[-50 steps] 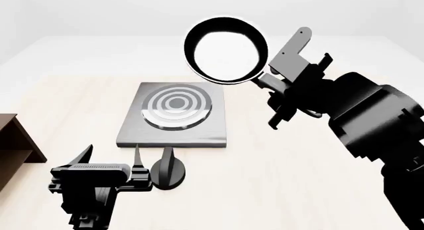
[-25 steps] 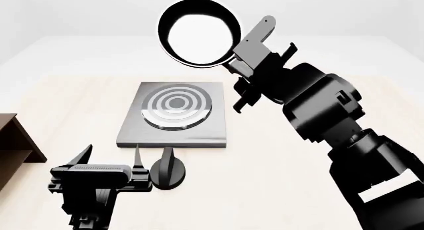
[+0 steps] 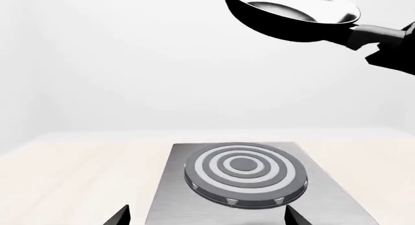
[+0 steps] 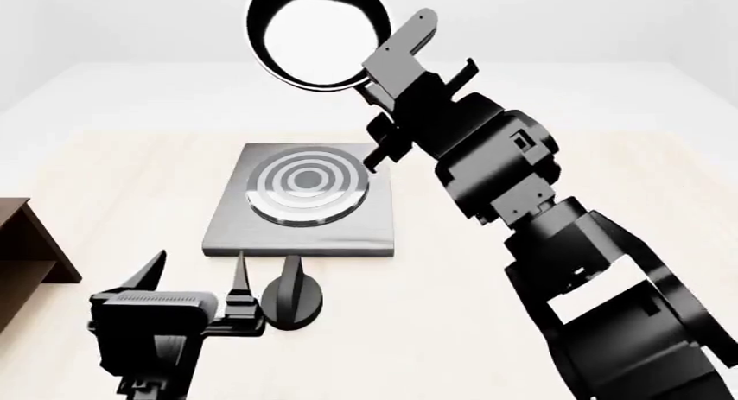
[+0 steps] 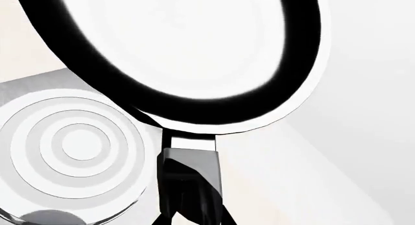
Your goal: Turn on the stove and put the frying pan on it.
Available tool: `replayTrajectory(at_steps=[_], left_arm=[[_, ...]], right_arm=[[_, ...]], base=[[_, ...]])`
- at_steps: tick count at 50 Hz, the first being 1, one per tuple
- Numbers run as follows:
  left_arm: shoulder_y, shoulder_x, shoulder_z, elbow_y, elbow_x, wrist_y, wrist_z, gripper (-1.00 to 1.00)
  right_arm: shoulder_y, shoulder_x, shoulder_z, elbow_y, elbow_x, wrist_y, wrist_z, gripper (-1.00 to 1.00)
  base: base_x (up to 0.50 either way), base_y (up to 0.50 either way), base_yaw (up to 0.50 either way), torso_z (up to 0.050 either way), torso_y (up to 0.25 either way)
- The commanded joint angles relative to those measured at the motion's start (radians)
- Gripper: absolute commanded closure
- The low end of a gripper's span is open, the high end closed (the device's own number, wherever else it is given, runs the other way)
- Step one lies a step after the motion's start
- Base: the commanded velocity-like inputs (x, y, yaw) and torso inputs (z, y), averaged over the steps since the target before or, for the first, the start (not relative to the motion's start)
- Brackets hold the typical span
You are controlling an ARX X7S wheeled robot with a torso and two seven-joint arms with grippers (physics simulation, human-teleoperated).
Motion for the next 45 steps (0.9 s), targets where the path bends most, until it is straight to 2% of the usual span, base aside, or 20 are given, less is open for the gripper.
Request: replayTrajectory(at_steps=[1, 11, 19, 24, 35, 45], left_arm=[[0.013, -0.001, 0.003, -0.012, -0.011, 0.047, 0.026, -1.00], [0.024, -0.003, 0.004, -0.008, -0.005, 0.073, 0.028, -1.00], [0.023, -0.004, 0.005, -0.014, -0.006, 0.071, 0.024, -1.00], [0.023, -0.004, 0.007, -0.025, -0.005, 0.080, 0.027, -1.00], [0.022, -0.005, 0.011, -0.036, 0.009, 0.082, 0.015, -1.00], [0.020, -0.003, 0.004, -0.035, -0.018, 0.060, 0.007, -1.00]], right_arm=[[0.050, -0.060, -0.084, 0.073, 0.023, -0.059, 0.063, 1.00], [0.079, -0.061, -0.297, 0.079, 0.253, -0.105, 0.165, 1.00], [0.120, -0.062, -0.534, 0.090, 0.533, -0.182, 0.286, 1.00], [0.139, -0.062, -0.634, 0.081, 0.641, -0.218, 0.325, 1.00], [0.157, -0.062, -0.703, 0.062, 0.715, -0.237, 0.371, 1.00], [0.160, -0.062, -0.707, 0.054, 0.714, -0.224, 0.366, 1.00]], base=[[0.00, 0.00, 0.00, 0.000, 0.000], [0.00, 0.00, 0.00, 0.000, -0.025], [0.00, 0.00, 0.00, 0.000, -0.224], [0.00, 0.00, 0.00, 0.000, -0.250], [0.00, 0.00, 0.00, 0.000, -0.250], [0.00, 0.00, 0.00, 0.000, 0.000]])
